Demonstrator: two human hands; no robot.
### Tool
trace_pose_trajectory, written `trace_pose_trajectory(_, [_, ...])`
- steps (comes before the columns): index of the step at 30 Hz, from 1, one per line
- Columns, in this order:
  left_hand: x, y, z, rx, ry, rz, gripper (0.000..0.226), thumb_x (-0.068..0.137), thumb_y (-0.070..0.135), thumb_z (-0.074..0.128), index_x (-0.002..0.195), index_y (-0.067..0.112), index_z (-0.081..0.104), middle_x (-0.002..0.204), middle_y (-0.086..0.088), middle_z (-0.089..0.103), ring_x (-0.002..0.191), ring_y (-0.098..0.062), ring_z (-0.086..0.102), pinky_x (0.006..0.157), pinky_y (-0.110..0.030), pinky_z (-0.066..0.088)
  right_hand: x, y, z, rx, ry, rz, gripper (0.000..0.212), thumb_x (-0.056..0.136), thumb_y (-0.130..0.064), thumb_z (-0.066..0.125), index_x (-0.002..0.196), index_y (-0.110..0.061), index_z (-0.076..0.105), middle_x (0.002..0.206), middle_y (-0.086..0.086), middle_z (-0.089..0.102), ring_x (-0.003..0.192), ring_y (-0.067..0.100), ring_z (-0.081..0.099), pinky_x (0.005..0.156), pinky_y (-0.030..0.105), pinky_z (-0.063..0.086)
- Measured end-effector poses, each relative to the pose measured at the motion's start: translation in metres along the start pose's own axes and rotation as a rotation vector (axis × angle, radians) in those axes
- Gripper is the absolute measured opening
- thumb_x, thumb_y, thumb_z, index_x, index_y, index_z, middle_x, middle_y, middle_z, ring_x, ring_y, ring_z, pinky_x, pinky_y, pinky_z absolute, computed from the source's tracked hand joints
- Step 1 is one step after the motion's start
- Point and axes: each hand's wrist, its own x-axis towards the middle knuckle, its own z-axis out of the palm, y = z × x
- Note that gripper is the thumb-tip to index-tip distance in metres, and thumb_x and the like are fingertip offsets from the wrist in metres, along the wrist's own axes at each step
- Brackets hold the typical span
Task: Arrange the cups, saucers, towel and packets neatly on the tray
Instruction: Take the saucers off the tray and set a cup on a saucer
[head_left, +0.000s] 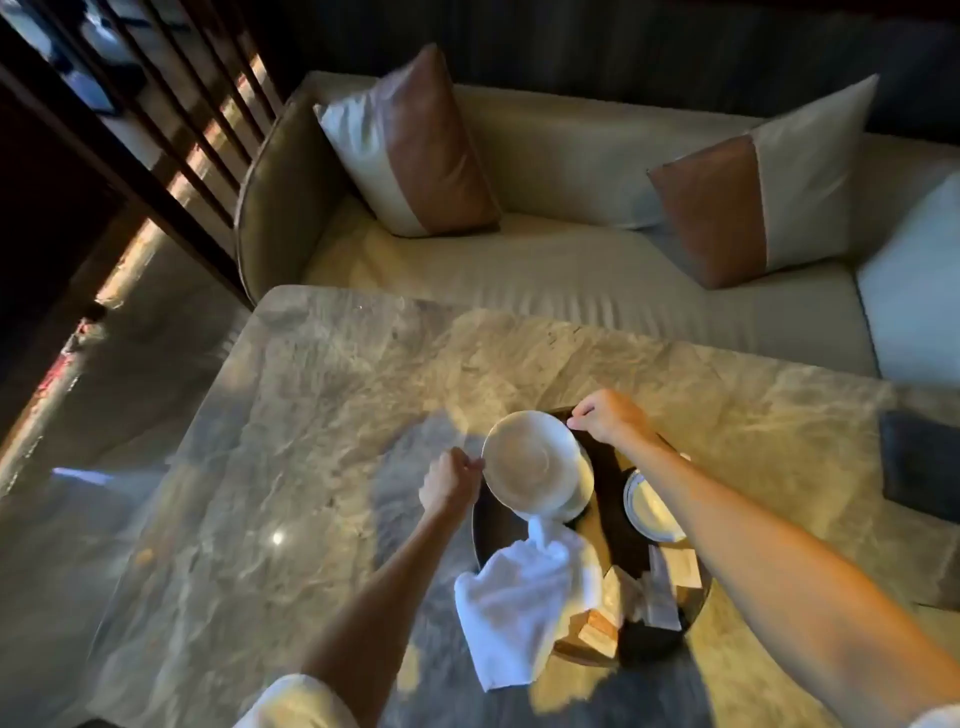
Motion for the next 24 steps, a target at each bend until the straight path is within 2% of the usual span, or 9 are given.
trace_pose_trajectory(6, [-0.003, 0.003, 0.011, -0.046, -0.084, -0.012, 0.018, 0.084, 0.034, 0.057, 0.092, 0.023, 0.067, 0.092, -0.008, 0.074, 0.091, -0.031, 0.07, 0.085, -0.036, 0.055, 0.001, 0.001, 0.009, 0.046, -0.08, 0.055, 0.007, 0.085, -0.033, 0.071, 0.089, -0.029, 0.075, 0.097, -0.006, 0.074, 0.096, 0.017, 0.067, 0.087, 0.036, 0.053])
trace_pose_trajectory(9, [-0.002, 0.005, 0.017, -0.095, -0.104, 0.003, 0.016, 0.083, 0.019, 0.053, 0.088, 0.01, 0.066, 0.086, -0.015, 0.074, 0.08, -0.035, 0.072, 0.08, -0.042, 0.06, 0.004, 0.004, 0.013, 0.028, -0.053, 0.071, 0.007, 0.086, -0.026, 0.068, 0.087, -0.027, 0.075, 0.095, -0.004, 0.073, 0.093, 0.019, 0.067, 0.086, 0.038, 0.055])
trace_pose_trajectory(11, [-0.001, 0.007, 0.019, -0.102, -0.079, 0.018, 0.02, 0.081, 0.01, 0.049, 0.086, 0.002, 0.066, 0.084, -0.02, 0.073, 0.082, -0.037, 0.07, 0.078, -0.044, 0.059, 0.005, 0.005, 0.015, 0.009, -0.056, 0.054, 0.011, 0.087, -0.021, 0.066, 0.088, -0.022, 0.077, 0.094, 0.0, 0.075, 0.092, 0.021, 0.069, 0.084, 0.038, 0.056])
trace_pose_trajectory(15, [-0.002, 0.018, 0.004, -0.138, -0.003, 0.055, 0.02, 0.076, 0.004, 0.048, 0.08, -0.004, 0.066, 0.08, -0.022, 0.072, 0.081, -0.037, 0.068, 0.075, -0.043, 0.058, 0.004, 0.003, 0.003, 0.095, -0.027, -0.008, 0.015, 0.087, -0.015, 0.063, 0.089, -0.011, 0.077, 0.1, 0.005, 0.076, 0.088, 0.021, 0.068, 0.079, 0.034, 0.055])
trace_pose_trajectory(17, [-0.007, 0.029, -0.011, -0.17, 0.042, 0.086, 0.017, 0.077, 0.004, 0.051, 0.073, -0.004, 0.065, 0.073, -0.023, 0.07, 0.071, -0.035, 0.062, 0.068, -0.041, 0.054, -0.001, -0.002, -0.014, 0.173, 0.012, -0.064, 0.018, 0.084, -0.011, 0.062, 0.09, 0.001, 0.073, 0.099, 0.018, 0.074, 0.091, 0.033, 0.068, 0.078, 0.04, 0.055])
trace_pose_trajectory(19, [-0.017, 0.044, -0.025, -0.275, 0.073, 0.135, 0.02, 0.081, 0.003, 0.052, 0.063, 0.004, 0.061, 0.057, -0.015, 0.062, 0.059, -0.029, 0.053, 0.059, -0.033, 0.049, -0.012, -0.004, -0.036, 0.303, 0.06, -0.112, 0.017, 0.08, -0.007, 0.059, 0.074, 0.006, 0.068, 0.078, 0.027, 0.067, 0.072, 0.039, 0.063, 0.069, 0.041, 0.052])
trace_pose_trajectory(20, [-0.024, 0.053, -0.031, -0.369, 0.077, 0.155, 0.025, 0.084, 0.003, 0.053, 0.061, 0.008, 0.059, 0.052, -0.01, 0.058, 0.054, -0.025, 0.052, 0.058, -0.029, 0.048, -0.02, -0.002, -0.048, 0.391, 0.088, -0.115, 0.017, 0.08, -0.006, 0.058, 0.066, 0.002, 0.064, 0.066, 0.024, 0.058, 0.06, 0.032, 0.055, 0.064, 0.037, 0.048])
trace_pose_trajectory(21, [-0.031, 0.062, -0.035, -0.46, 0.075, 0.184, 0.027, 0.087, 0.003, 0.055, 0.06, 0.008, 0.058, 0.049, -0.007, 0.054, 0.049, -0.019, 0.052, 0.058, -0.026, 0.047, -0.029, 0.002, -0.062, 0.486, 0.112, -0.111, 0.018, 0.082, -0.006, 0.057, 0.067, 0.001, 0.065, 0.064, 0.021, 0.053, 0.059, 0.022, 0.051, 0.062, 0.032, 0.044])
trace_pose_trajectory(24, [-0.061, 0.091, -0.03, -0.608, 0.066, 0.292, 0.032, 0.093, 0.009, 0.057, 0.062, 0.006, 0.057, 0.05, -0.006, 0.05, 0.042, -0.01, 0.044, 0.053, -0.022, 0.042, -0.064, 0.03, -0.099, 0.78, 0.172, -0.106, 0.019, 0.09, -0.008, 0.06, 0.097, 0.005, 0.071, 0.078, 0.02, 0.063, 0.071, 0.016, 0.058, 0.062, 0.026, 0.05])
